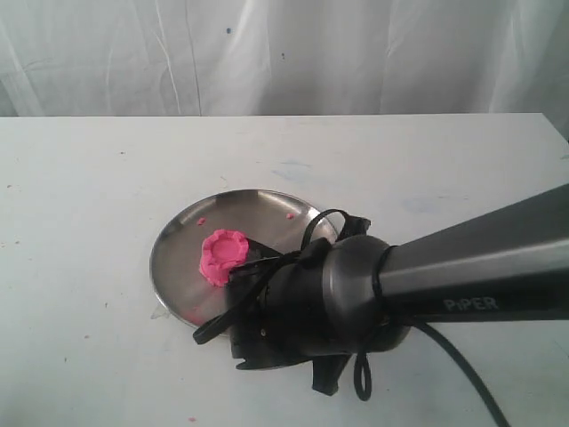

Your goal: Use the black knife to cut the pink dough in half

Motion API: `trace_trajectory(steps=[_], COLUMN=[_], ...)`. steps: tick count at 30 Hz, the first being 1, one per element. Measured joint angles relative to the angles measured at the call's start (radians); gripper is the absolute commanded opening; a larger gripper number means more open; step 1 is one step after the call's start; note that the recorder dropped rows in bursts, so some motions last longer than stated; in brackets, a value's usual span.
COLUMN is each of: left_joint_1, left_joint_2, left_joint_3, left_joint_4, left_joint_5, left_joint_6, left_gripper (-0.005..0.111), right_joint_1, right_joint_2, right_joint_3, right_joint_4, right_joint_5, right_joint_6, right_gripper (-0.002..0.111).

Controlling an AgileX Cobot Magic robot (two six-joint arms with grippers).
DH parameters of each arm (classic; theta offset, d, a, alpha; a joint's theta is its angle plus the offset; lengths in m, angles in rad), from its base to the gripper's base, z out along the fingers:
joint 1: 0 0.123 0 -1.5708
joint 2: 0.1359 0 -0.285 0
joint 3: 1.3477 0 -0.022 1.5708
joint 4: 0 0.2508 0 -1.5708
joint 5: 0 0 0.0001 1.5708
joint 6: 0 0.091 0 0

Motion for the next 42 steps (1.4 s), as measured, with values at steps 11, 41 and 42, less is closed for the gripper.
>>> trace_trajectory(steps=[11,41,42], left_joint_1=[0.0,0.0,0.0], left_joint_2=[0.0,0.0,0.0], left_joint_3=[0.0,0.0,0.0], left_joint_4=[0.0,0.0,0.0], left_joint_5=[0.0,0.0,0.0], left_joint_6=[0.0,0.0,0.0], left_gripper=[0.0,0.0,0.0], right_joint_1=[0.003,-0.08,-0.08], right_joint_2=[0.015,0.109,0.112], right_joint_3=[0.01,0.012,0.012], right_joint_4=[0.011,-0.164,-0.171], right_joint_5=[-0.097,-0.136,-0.133], right_joint_6=[0.006,0.142,0.149], right_gripper=[0.054,0.046,0.041])
